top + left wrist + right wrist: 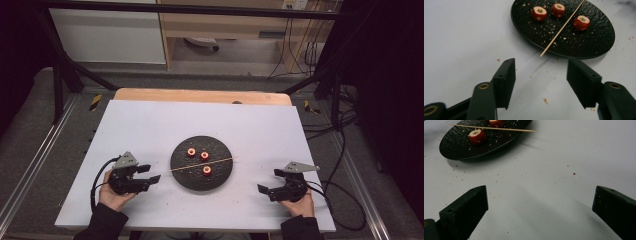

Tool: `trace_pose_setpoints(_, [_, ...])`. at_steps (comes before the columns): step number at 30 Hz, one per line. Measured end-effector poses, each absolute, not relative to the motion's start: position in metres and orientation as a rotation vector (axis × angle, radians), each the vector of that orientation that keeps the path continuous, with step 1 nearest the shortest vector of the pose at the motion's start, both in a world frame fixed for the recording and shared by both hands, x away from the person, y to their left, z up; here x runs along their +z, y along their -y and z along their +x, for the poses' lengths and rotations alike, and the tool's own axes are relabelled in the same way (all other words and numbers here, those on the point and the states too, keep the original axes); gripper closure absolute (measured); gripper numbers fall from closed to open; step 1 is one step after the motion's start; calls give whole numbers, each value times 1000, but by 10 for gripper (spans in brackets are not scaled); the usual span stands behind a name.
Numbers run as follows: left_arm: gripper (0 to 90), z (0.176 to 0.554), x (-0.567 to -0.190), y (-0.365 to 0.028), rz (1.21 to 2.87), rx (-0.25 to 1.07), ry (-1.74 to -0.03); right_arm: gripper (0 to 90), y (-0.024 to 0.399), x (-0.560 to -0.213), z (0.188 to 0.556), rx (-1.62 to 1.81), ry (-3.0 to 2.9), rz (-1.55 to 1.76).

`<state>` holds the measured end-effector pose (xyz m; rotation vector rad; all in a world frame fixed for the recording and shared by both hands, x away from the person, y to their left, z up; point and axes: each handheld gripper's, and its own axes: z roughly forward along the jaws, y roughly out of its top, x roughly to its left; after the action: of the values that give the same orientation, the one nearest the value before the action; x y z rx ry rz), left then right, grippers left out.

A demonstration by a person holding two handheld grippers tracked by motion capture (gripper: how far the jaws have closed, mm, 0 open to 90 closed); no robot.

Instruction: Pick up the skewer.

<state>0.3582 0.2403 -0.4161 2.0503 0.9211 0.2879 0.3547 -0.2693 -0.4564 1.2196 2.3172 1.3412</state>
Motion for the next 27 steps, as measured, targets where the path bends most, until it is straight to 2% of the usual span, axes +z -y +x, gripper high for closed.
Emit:
trace_pose_setpoints(1, [418, 359, -415, -238, 2052, 286, -918, 10, 269, -456, 355, 1341, -2317, 1220])
trace_pose_setpoints(4, [508, 362, -412, -232, 2053, 272, -918, 11, 269, -456, 355, 1341, -2317, 1219])
trace_pose_setpoints(14, [687, 373, -411, -212, 2072, 258, -916, 11, 269, -456, 355, 1336, -2321, 1215])
trace_pose_setpoints(27, [840, 385, -416, -191, 2067, 271, -918, 13, 269, -457, 355, 1337, -2322, 1214])
